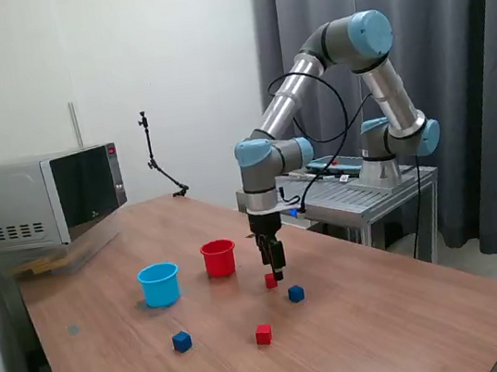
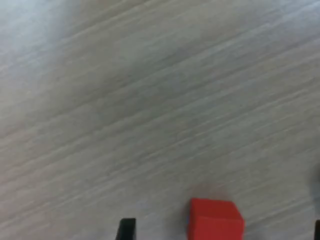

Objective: Place red objects in the red bin, and blue objects in the blue bin.

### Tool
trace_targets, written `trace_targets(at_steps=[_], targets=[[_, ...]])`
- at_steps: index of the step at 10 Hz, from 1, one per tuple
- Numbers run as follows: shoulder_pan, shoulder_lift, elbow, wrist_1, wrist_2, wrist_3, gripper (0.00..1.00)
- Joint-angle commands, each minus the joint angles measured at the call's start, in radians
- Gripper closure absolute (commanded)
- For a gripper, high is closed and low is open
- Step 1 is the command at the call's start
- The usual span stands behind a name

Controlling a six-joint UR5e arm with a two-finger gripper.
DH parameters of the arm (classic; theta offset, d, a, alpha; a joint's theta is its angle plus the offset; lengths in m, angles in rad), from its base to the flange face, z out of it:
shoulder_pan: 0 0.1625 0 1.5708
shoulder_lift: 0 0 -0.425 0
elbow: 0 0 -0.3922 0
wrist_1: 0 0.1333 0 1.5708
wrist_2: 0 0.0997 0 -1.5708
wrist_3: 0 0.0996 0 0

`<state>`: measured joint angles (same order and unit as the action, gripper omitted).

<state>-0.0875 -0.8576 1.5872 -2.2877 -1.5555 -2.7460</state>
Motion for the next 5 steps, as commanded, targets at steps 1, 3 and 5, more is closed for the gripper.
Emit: trace_targets(at_steps=[1,3,5], targets=[[0.014,0.015,-0.019,-0.006,0.011,0.000,0.00],[0.014,0.018,-0.019,-0.007,0.012,0.000,0.00],[0.014,0.020,-0.018,-0.009,0.012,0.000,0.00]])
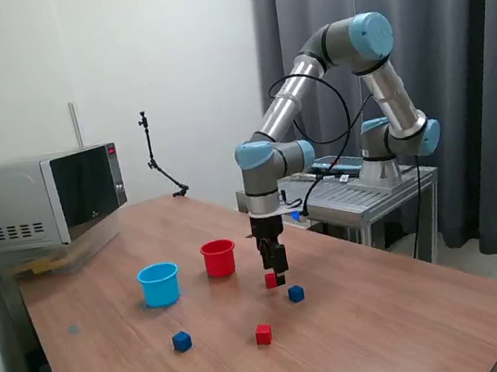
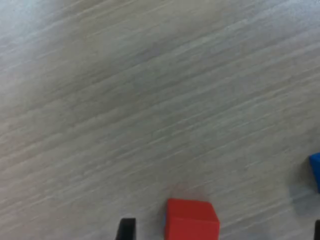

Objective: Place red objects in the red bin, and blue objects in the blue bin.

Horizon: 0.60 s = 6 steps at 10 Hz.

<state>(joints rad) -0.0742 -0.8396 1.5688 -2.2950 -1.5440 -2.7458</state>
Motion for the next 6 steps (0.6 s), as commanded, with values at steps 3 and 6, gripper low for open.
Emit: trace_targets(at_steps=[3,6], targets=[[0.001,0.013,0.005,-0.006,-0.001,0.000,0.00],[-0.002,0.014,0.008,-0.012,-0.001,0.011,0.00]])
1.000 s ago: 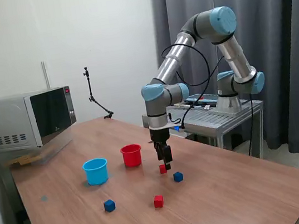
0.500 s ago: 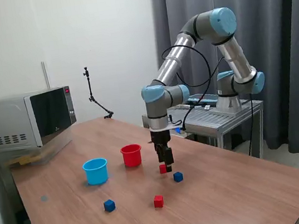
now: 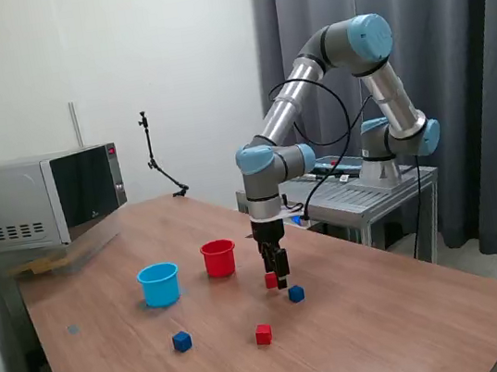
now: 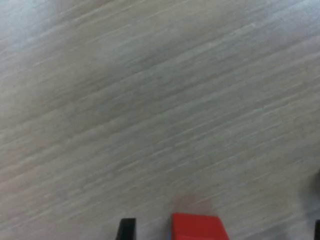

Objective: Place red objects in the red bin, and blue objects in the blue bin.

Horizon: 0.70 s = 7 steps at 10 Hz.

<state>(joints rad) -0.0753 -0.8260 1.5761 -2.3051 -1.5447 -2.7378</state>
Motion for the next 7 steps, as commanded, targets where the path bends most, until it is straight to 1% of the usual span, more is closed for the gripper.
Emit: trace_targets(at_steps=[1,7], targets=[[-0.001,0.001,0.002,-0.002,-0.002,0.003,0.00],[-0.011,0.001,0.013,-0.001,-0.002,0.004,0.00]])
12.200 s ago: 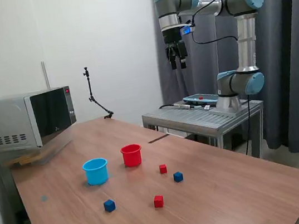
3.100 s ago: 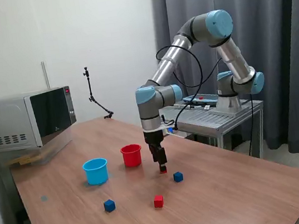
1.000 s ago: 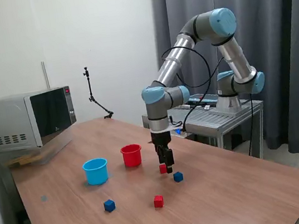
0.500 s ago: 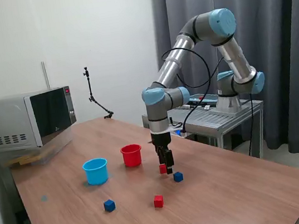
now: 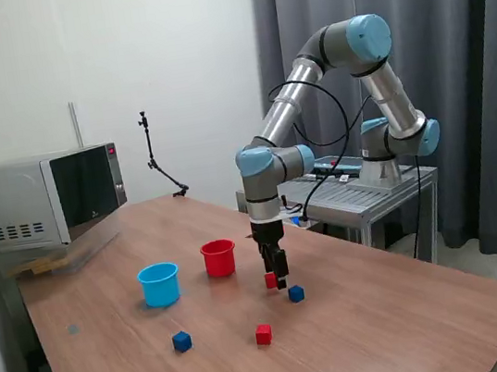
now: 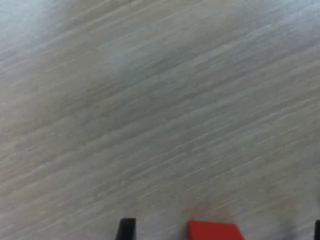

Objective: Place red objects in the red bin, and blue objects in the blue bin.

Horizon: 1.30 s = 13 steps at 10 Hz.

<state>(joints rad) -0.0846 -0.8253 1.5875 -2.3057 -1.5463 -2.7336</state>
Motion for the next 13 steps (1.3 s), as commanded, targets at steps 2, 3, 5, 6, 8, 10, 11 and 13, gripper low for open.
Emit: trace_targets(at_steps=[2,3,5,6,8,10,11,13], targets=[[-0.004,0.000,0.012,0.000,0.000,0.000,0.00],[-0.009,-0.003,0.019,0.000,0.000,-0.001,0.00],[-0.015,-0.005,0.020,0.000,0.000,-0.001,0.00],[-0.015,-0.008,0.019,0.000,0.000,-0.001,0.00],[-0.014,-0.008,0.003,0.000,-0.002,-0.001,0.00],[-0.014,-0.008,-0.004,0.000,-0.003,-0.003,0.00],[-0.012,-0.008,-0.004,0.000,-0.005,-0.003,0.00],[-0.014,-0.008,-0.003,0.002,-0.002,-0.001,0.00]])
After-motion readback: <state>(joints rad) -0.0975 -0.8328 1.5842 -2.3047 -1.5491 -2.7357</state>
